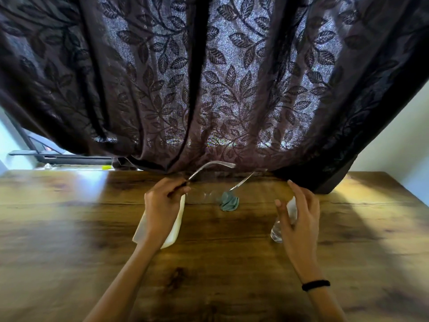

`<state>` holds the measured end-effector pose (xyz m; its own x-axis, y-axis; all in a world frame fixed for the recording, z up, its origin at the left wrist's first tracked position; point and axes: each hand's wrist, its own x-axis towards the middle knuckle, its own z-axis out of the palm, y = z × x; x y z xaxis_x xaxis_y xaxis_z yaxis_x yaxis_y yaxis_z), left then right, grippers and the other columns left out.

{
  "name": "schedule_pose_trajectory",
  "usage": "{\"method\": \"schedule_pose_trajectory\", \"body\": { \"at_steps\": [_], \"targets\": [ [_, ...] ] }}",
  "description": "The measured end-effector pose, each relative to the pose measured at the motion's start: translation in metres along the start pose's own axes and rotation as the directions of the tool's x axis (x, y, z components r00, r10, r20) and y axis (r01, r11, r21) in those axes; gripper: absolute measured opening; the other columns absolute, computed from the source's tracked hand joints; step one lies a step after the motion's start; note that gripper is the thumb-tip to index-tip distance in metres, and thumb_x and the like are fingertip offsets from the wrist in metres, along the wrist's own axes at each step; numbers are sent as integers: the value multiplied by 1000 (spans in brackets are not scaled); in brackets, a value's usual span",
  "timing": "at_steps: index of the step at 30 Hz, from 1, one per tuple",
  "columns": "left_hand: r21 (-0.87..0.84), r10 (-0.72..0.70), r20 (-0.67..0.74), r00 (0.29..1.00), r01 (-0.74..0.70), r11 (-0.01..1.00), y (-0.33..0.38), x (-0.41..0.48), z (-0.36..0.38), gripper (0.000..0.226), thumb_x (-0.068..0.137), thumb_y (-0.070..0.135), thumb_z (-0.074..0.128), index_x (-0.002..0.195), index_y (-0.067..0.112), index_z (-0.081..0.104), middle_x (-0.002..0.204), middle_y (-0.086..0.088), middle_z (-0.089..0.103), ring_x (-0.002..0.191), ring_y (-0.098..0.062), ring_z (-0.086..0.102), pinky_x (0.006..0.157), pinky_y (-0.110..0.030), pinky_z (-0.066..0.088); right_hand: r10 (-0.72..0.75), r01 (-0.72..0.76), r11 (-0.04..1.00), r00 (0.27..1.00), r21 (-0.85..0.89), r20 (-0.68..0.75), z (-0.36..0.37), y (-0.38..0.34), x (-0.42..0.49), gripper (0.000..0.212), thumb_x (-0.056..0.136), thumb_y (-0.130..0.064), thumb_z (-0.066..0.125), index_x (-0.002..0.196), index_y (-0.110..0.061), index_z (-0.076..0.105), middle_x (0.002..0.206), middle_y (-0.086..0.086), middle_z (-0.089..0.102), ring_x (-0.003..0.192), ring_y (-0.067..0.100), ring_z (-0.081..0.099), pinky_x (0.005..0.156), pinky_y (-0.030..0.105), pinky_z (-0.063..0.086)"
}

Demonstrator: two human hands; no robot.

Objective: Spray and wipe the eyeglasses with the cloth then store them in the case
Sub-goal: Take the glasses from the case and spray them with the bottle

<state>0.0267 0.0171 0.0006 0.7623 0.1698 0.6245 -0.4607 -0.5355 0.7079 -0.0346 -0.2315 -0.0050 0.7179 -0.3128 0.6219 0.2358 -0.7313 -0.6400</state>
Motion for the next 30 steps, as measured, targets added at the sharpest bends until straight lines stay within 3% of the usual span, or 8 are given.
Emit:
{"method": "schedule_pose_trajectory", "body": {
  "at_steps": [3,6,12,15,19,23,26,30],
  "targets": [
    [-56,-93,-83,992,88,995,-4,-9,11,16,73,5,72,89,8,72,84,7,66,77,6,59,69,-3,43,24,-24,1000,999,5,43,5,11,-11,65,85,-63,32,136,-23,34,122,12,43,104,23,47,82,35,48],
    [-148,-201,-135,970,181,972,-4,-16,21,17,73,6,72,89,10,70,85,7,66,79,13,59,70,-1,41,41,-43,999,998,32,39,11,16,-17,61,87,-52,45,139,-32,21,114,1,38,88,7,45,70,10,38],
    [-270,-348,-171,922,296,916,1,-22,30,15,74,3,70,88,8,70,84,-4,68,80,-10,62,73,-4,43,10,-11,999,999,33,45,17,33,-26,82,84,-8,60,138,-41,8,133,19,38,99,8,45,79,26,43],
    [-262,-347,-176,921,296,918,3,-22,32,15,74,3,69,89,7,70,86,-4,68,81,-15,62,73,-6,44,-2,-3,998,997,64,76,20,33,-26,75,89,-9,52,139,-41,6,131,11,38,106,15,44,82,36,46],
    [-256,-327,-184,927,276,926,3,-21,33,15,74,2,69,89,5,69,88,-7,69,83,-17,63,74,-6,45,-43,21,990,987,143,152,26,20,-23,78,91,-8,49,138,-47,0,112,-16,32,80,10,49,69,28,47],
    [-272,-313,-197,929,255,928,4,-20,34,16,73,2,70,89,4,69,88,-8,69,82,-3,61,73,-4,44,-109,63,985,950,164,294,34,-7,-22,81,86,-10,56,142,-40,7,109,-9,44,56,8,48,50,17,46],
    [-266,-300,-205,932,242,933,5,-20,35,16,73,1,70,88,5,69,88,-7,69,78,2,60,72,-4,43,-225,159,966,906,204,360,39,-31,-21,72,88,-20,59,143,-35,15,123,-4,48,81,8,56,70,8,47],
    [-255,-281,-195,940,228,940,7,-23,34,18,72,-1,70,87,9,69,86,-6,68,78,0,60,71,-5,44,-270,211,960,870,183,413,44,-46,-19,69,90,-21,54,140,-43,12,111,1,56,69,12,56,61,22,52]
  ]
}}
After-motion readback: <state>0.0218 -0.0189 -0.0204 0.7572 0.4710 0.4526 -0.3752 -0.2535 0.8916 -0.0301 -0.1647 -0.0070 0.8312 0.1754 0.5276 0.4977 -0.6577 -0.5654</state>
